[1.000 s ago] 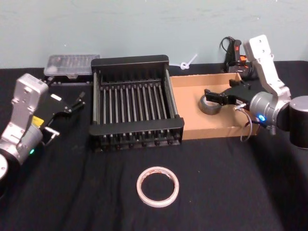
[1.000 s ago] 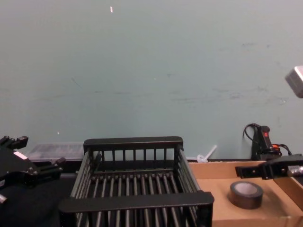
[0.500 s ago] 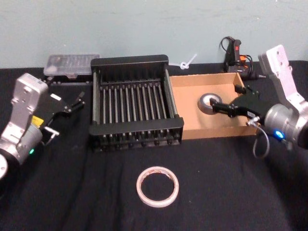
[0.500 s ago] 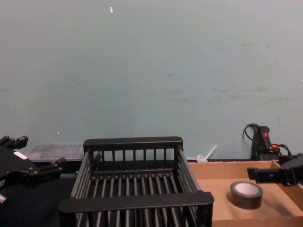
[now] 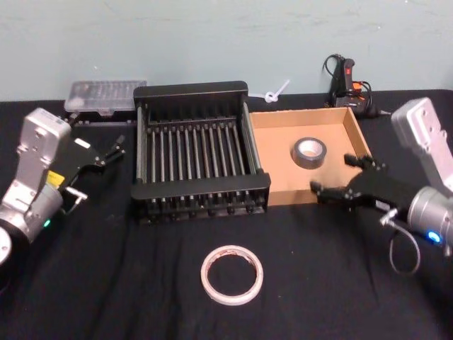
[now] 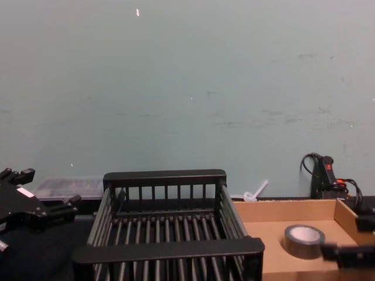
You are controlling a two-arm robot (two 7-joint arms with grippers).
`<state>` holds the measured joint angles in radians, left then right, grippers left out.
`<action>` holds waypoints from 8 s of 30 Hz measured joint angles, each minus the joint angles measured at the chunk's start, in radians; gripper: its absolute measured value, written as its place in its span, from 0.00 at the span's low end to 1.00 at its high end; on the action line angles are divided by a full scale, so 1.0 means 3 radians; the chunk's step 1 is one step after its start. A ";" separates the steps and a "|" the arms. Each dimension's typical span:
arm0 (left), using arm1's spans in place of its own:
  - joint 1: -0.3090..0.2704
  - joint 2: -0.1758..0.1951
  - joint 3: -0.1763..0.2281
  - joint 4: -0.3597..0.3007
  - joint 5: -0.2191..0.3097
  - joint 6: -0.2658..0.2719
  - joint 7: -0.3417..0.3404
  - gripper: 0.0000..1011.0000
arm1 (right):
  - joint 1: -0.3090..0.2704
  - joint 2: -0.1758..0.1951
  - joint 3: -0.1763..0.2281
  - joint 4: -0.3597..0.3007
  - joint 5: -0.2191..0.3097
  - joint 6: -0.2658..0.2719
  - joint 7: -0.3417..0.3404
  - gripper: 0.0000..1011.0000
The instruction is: Pick up the white tape and place it into the black box , Pick up the silver tape and place it into the brown box.
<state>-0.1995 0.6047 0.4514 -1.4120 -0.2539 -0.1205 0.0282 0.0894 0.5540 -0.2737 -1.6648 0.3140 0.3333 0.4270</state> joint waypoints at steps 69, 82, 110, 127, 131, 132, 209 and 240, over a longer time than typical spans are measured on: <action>0.0000 0.0000 0.0000 0.0000 0.0000 0.0000 0.0000 0.99 | 0.0458 -0.0126 -0.1222 0.0477 -0.0119 -0.0162 0.0546 0.99; 0.0000 0.0000 0.0000 0.0000 0.0000 0.0000 0.0000 0.99 | 0.0457 -0.0156 -0.1184 0.0492 -0.0126 -0.0181 0.0445 0.99; 0.0000 0.0000 0.0000 0.0000 0.0000 0.0000 0.0000 0.99 | 0.0429 -0.0175 -0.1164 0.0503 -0.0219 -0.0204 0.0403 0.99; 0.0000 0.0000 0.0000 0.0000 0.0000 0.0000 0.0000 0.99 | 0.0434 -0.0174 -0.1167 0.0502 -0.0209 -0.0202 0.0410 0.68; 0.0000 0.0000 0.0000 0.0000 0.0000 0.0000 0.0000 0.99 | 0.0434 -0.0174 -0.1167 0.0502 -0.0208 -0.0201 0.0411 0.56; 0.0000 0.0000 0.0000 0.0000 0.0000 0.0000 0.0000 0.99 | 0.0434 -0.0174 -0.1167 0.0502 -0.0207 -0.0201 0.0411 0.54; 0.0000 0.0000 0.0000 0.0000 0.0000 0.0000 0.0000 0.99 | 0.1277 -0.0608 -0.0915 0.0986 0.0063 -0.0273 0.0099 0.09; 0.0000 0.0000 0.0000 0.0000 0.0000 0.0000 0.0000 0.99 | 0.1716 -0.1342 -0.0923 0.2092 -0.0484 -0.0582 -0.0341 0.09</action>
<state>-0.1995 0.6047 0.4514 -1.4119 -0.2539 -0.1205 0.0283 0.6041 0.1513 -0.5507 -1.0374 0.1688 0.1587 0.3248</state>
